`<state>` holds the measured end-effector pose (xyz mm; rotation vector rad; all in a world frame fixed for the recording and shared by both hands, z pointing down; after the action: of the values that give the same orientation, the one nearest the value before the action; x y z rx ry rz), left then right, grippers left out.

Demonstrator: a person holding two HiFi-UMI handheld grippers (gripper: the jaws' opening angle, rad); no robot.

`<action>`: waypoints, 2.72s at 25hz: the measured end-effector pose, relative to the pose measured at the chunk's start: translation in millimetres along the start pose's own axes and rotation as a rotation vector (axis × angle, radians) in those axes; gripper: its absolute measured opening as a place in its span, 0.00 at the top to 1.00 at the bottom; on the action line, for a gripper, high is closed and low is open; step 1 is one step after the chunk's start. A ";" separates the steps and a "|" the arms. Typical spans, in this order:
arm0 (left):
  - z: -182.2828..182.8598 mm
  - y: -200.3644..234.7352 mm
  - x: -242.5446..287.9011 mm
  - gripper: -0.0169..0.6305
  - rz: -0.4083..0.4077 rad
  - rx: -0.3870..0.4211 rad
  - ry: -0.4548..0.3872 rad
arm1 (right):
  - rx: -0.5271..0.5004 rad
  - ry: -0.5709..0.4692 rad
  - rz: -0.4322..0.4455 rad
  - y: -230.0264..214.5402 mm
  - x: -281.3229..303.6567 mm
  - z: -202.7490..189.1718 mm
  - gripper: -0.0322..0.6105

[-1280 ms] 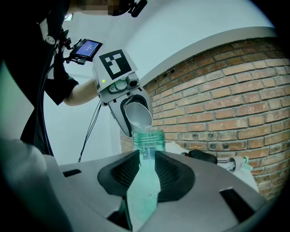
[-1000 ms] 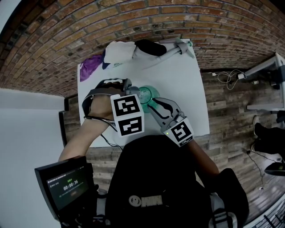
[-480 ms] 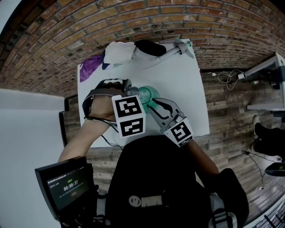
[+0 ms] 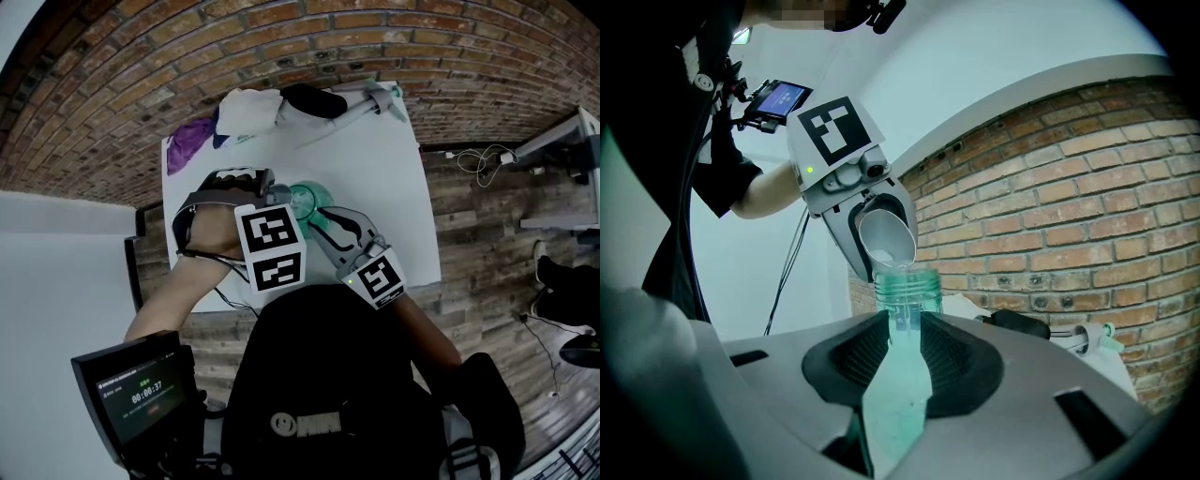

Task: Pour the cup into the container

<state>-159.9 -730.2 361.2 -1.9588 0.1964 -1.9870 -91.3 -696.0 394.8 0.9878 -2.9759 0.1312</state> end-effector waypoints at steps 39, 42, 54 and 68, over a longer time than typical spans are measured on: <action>-0.1 0.0 -2.0 0.55 0.027 0.063 0.083 | 0.006 -0.007 0.008 1.2 0.7 1.5 0.79; -0.7 0.5 -2.1 0.55 0.033 0.073 0.094 | 0.005 -0.008 0.006 1.4 1.6 1.9 0.78; -0.7 0.6 -2.3 0.55 0.074 0.104 0.116 | 0.005 -0.008 0.003 1.4 2.3 1.7 0.79; 0.8 -0.3 -2.5 0.55 0.161 0.191 0.166 | 0.011 -0.015 0.002 1.0 2.4 1.4 0.79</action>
<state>-159.2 -729.0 359.0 -1.6116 0.1912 -1.9833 -93.7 -696.7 393.4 0.9920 -2.9924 0.1406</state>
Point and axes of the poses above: the fingertips, and each gripper's own axes: x forward along the fingers, y to its left, z out of its top, the point moved 2 cm from there along -x, backward along the fingers, and after that the axes turned 7 degrees about -y, right-handed, at the moved point
